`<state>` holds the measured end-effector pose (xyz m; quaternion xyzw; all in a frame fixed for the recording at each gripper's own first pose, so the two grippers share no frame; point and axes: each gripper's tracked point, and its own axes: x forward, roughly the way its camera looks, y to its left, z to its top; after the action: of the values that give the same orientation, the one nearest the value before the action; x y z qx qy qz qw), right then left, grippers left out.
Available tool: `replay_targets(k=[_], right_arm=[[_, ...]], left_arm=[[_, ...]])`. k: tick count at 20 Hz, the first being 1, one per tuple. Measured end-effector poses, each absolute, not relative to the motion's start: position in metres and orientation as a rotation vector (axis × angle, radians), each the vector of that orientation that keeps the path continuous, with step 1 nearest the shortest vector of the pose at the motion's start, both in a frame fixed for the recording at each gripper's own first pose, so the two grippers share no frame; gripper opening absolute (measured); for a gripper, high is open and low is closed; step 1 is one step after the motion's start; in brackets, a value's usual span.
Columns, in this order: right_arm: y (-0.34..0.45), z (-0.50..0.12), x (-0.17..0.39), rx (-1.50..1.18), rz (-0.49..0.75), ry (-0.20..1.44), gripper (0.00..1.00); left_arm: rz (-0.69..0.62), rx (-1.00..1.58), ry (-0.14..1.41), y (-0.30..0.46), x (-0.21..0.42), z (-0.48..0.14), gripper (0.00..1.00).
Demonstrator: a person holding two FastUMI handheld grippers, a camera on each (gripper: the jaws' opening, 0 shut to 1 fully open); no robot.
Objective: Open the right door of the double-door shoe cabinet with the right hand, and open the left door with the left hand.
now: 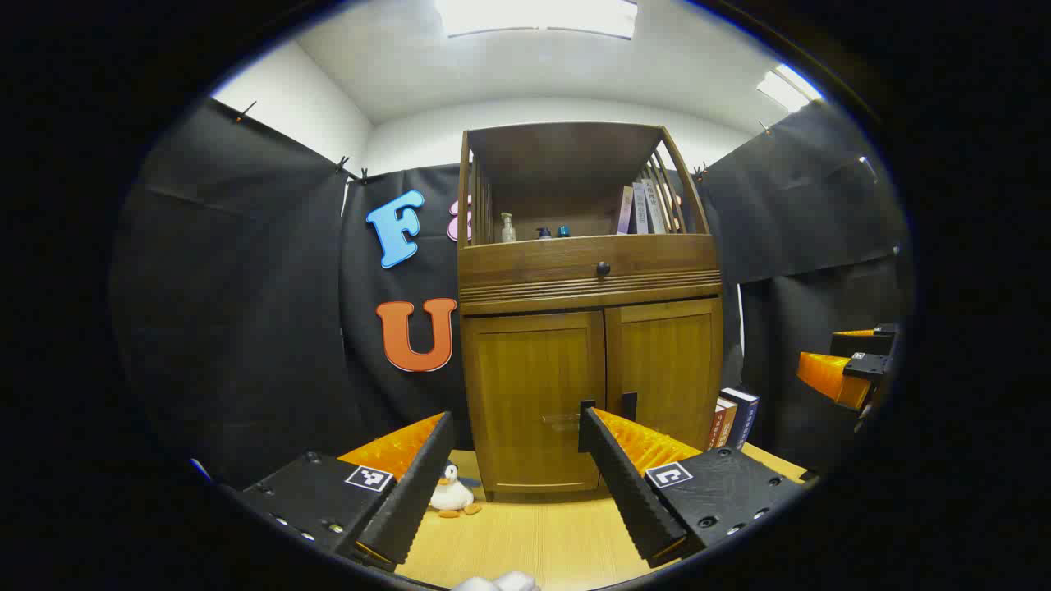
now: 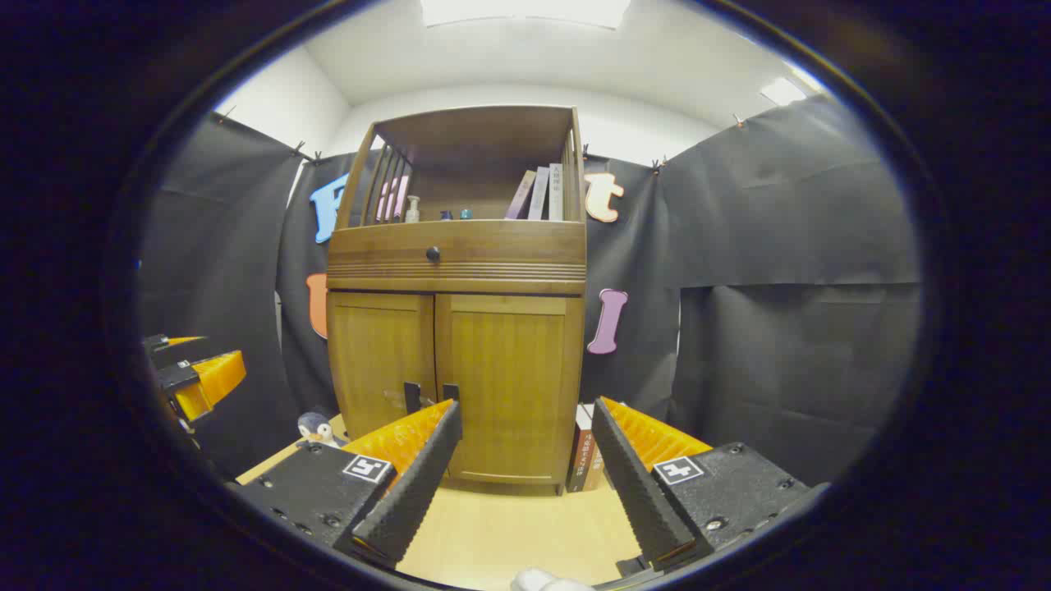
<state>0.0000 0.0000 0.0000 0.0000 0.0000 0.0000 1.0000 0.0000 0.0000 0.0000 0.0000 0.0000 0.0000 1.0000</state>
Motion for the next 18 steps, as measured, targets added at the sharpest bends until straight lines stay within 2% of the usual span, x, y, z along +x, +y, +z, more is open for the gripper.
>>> replay_targets(k=[18], right_arm=[[0.019, -0.026, 0.038, -0.009, -0.02, 0.019, 1.0]], left_arm=[[0.012, 0.032, 0.021, 0.015, 0.005, -0.008, 0.96]])
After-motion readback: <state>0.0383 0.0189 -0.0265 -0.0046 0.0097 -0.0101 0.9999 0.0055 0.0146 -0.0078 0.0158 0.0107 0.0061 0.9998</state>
